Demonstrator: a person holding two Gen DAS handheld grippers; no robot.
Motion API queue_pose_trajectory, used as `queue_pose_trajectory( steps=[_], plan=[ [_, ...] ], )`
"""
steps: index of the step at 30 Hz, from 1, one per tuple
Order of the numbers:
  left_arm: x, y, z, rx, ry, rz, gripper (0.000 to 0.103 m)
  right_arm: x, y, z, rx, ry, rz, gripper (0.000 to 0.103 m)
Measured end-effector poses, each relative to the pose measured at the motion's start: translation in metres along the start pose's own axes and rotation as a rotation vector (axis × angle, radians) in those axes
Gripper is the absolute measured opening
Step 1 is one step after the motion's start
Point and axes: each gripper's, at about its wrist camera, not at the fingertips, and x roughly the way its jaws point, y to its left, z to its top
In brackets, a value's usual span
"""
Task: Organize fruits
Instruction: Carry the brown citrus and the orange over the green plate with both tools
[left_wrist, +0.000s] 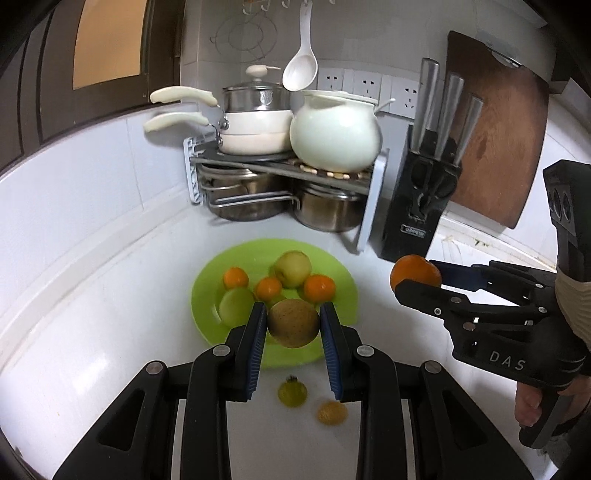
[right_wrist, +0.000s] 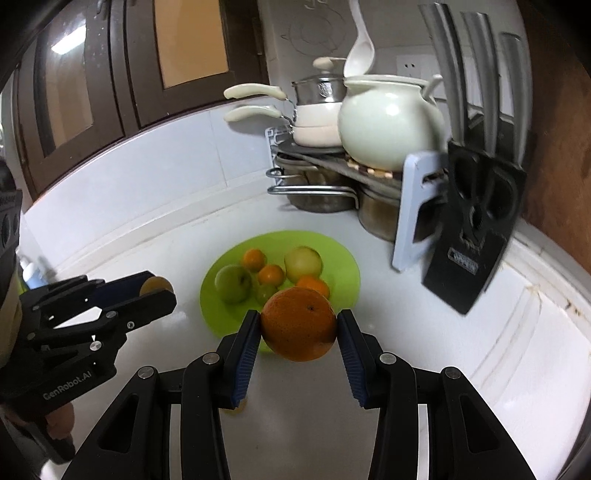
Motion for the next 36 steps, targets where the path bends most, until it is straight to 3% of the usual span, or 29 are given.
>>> queue_pose_trajectory(
  steps=[16, 36],
  plan=[
    [0.052, 0.028, 0.051, 0.023, 0.0, 0.005, 0.03, 0.062, -0.005, 0.063, -0.041, -0.002, 0.055, 0.043],
    [0.153, 0.071, 0.068, 0.044, 0.153, -0.047, 0.03, 0.165, -0.018, 0.09, -0.061, 0.146, 0.095, 0.043]
  ],
)
